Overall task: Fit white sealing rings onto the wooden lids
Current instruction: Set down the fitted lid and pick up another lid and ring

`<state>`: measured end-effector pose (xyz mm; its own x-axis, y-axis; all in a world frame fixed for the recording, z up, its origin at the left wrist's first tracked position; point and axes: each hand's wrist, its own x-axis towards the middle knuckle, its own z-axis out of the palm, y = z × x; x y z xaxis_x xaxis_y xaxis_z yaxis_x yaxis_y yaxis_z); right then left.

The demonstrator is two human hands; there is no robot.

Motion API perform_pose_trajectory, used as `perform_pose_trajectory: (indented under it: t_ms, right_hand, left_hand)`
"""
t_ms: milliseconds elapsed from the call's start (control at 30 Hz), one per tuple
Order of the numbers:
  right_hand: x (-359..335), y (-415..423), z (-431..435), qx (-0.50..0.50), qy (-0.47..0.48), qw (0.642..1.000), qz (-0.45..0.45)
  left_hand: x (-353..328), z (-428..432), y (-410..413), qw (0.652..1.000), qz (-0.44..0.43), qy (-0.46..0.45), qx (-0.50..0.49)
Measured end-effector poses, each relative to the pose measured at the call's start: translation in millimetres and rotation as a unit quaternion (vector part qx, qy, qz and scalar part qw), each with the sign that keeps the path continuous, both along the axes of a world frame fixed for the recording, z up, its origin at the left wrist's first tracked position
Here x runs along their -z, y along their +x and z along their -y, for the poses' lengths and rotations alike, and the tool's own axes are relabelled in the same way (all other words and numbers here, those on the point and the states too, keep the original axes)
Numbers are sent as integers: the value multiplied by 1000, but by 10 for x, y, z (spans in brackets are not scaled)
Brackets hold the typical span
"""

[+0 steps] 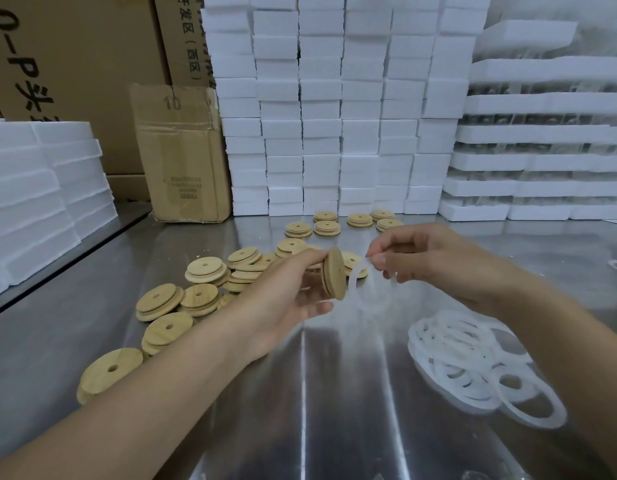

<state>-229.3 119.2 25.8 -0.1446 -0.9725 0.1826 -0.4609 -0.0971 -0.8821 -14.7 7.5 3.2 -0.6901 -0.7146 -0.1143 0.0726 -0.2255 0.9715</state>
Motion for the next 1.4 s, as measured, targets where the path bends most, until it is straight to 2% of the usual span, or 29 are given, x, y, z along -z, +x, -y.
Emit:
perform_pose_trajectory:
  t_ms: [133,267,400,600,767,833,967,1100,1300,1400]
  right_hand:
    - [-30,151,-18,-52,-10,998,16]
    - [-8,275,-13,-52,-12,999,0]
    - [26,386,20,-36,-49,998,-3]
    - [110,422,84,39,-137,990,-4]
    - [200,436,137,74,-133,987,-50]
    - [220,428,152,84,-141,984,-66]
    - [228,422,172,92,-158,978,-95]
    - [229,431,170,96,-162,975,-115]
    - [248,391,185,102,-133,981,-102]
    - [248,336,187,102,-123,982,-98]
  left_hand:
    - [-28,-21,5,992,-50,112,-13]
    - [-5,0,8,993,-37,115,-15]
    - [36,25,27,997,-14,70,18]
    - [84,54,12,997,28,-68,7]
    - [135,18,-21,997,18,-65,35]
    - [143,20,-20,994,22,-99,44]
    - [195,20,-29,968,73,-240,29]
    - [242,53,-27,930,78,-353,58]
    - [246,107,0,896,109,-422,86]
    - [239,135,6,899,108,-414,95]
